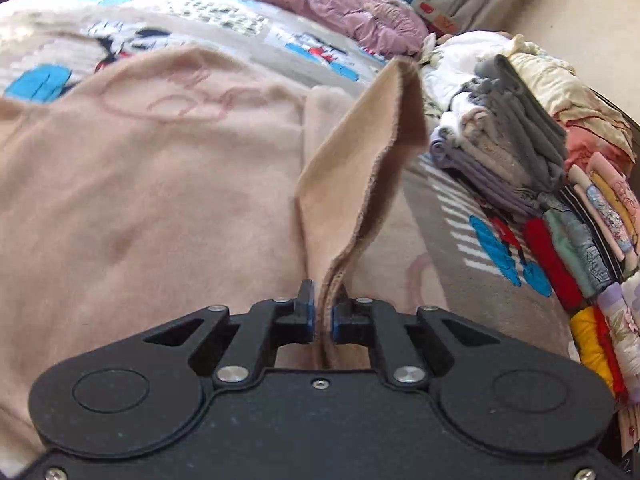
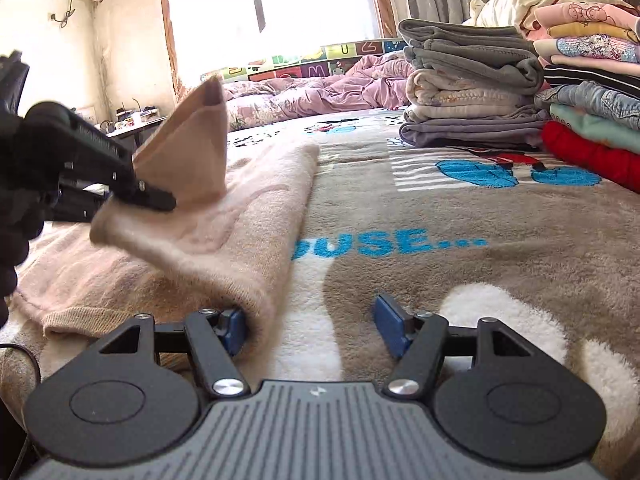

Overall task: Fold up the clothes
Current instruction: 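Fold the lifted side over onto the sweater body with the left gripper, release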

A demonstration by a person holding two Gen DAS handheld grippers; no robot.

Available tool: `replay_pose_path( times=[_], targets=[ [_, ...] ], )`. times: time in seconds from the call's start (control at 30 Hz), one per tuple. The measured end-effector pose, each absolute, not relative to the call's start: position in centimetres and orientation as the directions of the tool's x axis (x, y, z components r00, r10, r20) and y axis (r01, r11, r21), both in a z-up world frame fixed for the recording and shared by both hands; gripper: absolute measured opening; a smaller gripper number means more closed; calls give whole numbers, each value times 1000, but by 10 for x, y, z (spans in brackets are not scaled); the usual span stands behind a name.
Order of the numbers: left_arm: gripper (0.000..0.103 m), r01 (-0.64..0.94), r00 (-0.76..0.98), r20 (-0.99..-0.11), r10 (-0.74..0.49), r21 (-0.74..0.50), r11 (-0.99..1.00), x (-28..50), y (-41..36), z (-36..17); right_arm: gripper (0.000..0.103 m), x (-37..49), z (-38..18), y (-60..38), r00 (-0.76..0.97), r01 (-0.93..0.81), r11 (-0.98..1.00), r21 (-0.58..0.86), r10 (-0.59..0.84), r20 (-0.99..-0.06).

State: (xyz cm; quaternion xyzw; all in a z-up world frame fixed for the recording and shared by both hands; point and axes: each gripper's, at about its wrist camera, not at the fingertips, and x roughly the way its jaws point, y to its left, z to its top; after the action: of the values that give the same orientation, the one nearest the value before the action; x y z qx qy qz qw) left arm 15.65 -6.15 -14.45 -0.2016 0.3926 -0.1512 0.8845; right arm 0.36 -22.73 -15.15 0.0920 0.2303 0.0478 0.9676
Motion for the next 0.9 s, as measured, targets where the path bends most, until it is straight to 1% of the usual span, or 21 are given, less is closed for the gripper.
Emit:
replay_pose_path(
  times=[0.1, 0.3, 0.33, 0.43, 0.47, 0.57, 0.67, 0.7, 0.77, 0.9],
  targets=[
    [7, 98, 667, -593, -450, -530, 842, 150, -54, -152, 65, 2, -151, -226, 889, -50, 980, 191, 131, -438],
    [7, 185, 686, -545, -481, -509, 841, 158, -57, -133, 64, -3, -151, -218, 893, -63, 990, 128, 113, -436],
    [7, 192, 685, -547, -481, -502, 844, 160, -57, -132, 64, -3, -150, -218, 892, -64, 990, 126, 113, -437],
    [7, 168, 646, -621, -443, -451, 877, 168, -59, -147, 65, -4, -150, -216, 893, -68, 992, 109, 109, -437],
    [7, 170, 650, -620, -439, -444, 880, 167, -57, -151, 65, -4, -150, -216, 892, -70, 992, 104, 109, -438],
    [7, 169, 670, -586, -456, -477, 862, 163, -50, -155, 65, -7, -147, -212, 890, -85, 994, 64, 105, -443],
    [9, 167, 668, -568, -481, -515, 841, 162, -44, -157, 65, -16, -137, -210, 883, -128, 991, 40, 132, -450],
    [13, 163, 668, -561, -490, -532, 831, 162, -42, -157, 65, -20, -132, -209, 881, -152, 988, 30, 149, -449],
    [16, 154, 669, -550, -499, -555, 818, 161, -37, -157, 64, -31, -124, -201, 882, -211, 977, -9, 187, -432],
    [16, 147, 669, -534, -518, -588, 796, 160, -30, -158, 63, -49, -115, -175, 897, -296, 946, -135, 227, -379]
  ],
)
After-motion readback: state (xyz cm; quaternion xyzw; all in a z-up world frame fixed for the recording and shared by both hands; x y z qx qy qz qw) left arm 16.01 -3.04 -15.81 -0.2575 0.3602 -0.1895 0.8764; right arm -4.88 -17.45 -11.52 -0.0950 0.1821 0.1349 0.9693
